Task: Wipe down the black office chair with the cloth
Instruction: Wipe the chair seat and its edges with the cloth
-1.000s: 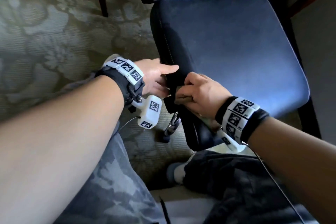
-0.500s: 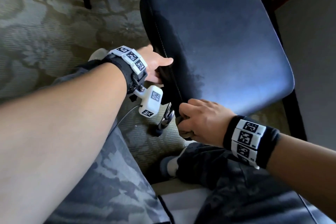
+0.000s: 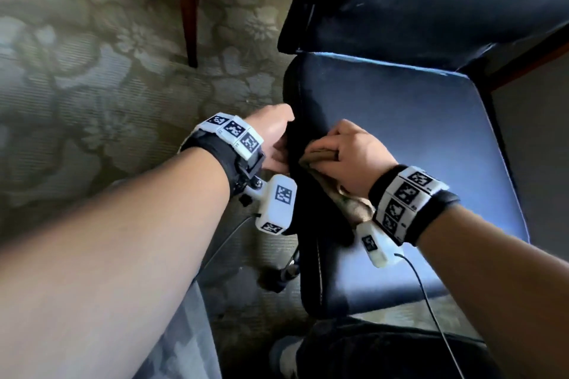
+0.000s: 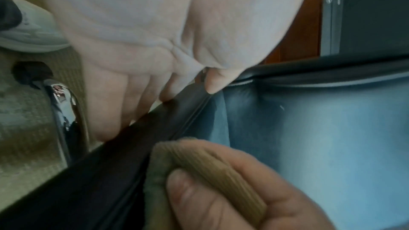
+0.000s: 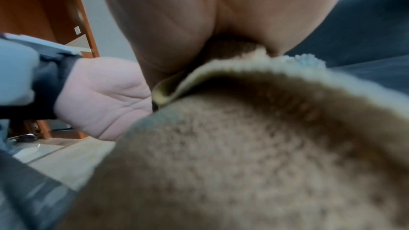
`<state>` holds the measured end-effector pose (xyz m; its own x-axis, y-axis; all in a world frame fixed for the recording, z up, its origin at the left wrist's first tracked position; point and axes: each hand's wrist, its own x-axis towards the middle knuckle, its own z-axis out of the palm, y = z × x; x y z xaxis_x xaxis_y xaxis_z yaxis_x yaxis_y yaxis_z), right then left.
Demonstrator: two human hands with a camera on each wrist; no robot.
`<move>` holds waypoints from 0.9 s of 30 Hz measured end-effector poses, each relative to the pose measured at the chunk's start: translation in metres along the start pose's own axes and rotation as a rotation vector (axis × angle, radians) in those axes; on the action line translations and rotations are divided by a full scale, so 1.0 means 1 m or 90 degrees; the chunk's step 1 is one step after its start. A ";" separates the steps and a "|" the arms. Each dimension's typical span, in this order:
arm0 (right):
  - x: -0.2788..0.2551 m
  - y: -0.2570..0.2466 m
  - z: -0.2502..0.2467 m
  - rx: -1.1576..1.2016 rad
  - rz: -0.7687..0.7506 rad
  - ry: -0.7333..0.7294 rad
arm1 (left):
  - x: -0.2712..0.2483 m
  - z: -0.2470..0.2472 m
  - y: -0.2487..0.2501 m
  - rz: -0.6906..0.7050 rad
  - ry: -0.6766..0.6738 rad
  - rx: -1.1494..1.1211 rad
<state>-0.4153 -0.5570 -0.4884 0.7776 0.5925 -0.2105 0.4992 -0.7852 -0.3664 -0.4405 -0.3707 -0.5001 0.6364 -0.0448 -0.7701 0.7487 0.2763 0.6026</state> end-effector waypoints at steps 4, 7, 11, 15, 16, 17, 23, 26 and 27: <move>0.061 0.008 -0.020 -0.001 -0.006 -0.002 | 0.039 -0.008 0.024 0.023 0.049 0.037; 0.117 0.014 -0.037 0.021 0.005 0.035 | 0.064 -0.004 0.032 0.022 0.024 0.082; 0.149 0.024 -0.039 0.103 0.071 0.100 | 0.073 -0.004 0.033 0.032 0.025 0.092; 0.122 0.029 -0.021 0.074 0.061 0.084 | 0.068 -0.007 0.026 0.034 0.011 0.076; 0.112 0.028 -0.020 0.072 0.059 0.064 | 0.066 -0.007 0.024 0.027 0.000 0.084; 0.102 0.025 -0.019 0.065 0.052 0.045 | 0.063 -0.008 0.021 0.016 -0.012 0.095; 0.059 0.016 -0.009 0.030 -0.051 0.015 | 0.052 -0.023 0.002 -0.090 -0.107 0.224; 0.079 0.008 -0.011 -0.001 -0.057 0.042 | 0.054 -0.030 0.008 -0.052 -0.074 0.187; 0.090 0.005 -0.012 -0.004 -0.055 0.055 | 0.057 -0.033 0.010 -0.022 -0.047 0.175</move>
<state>-0.3384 -0.5098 -0.4986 0.7616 0.6405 -0.0989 0.5681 -0.7332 -0.3739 -0.4030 -0.3392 -0.5446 0.6137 -0.1220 -0.7801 0.7862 0.0039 0.6179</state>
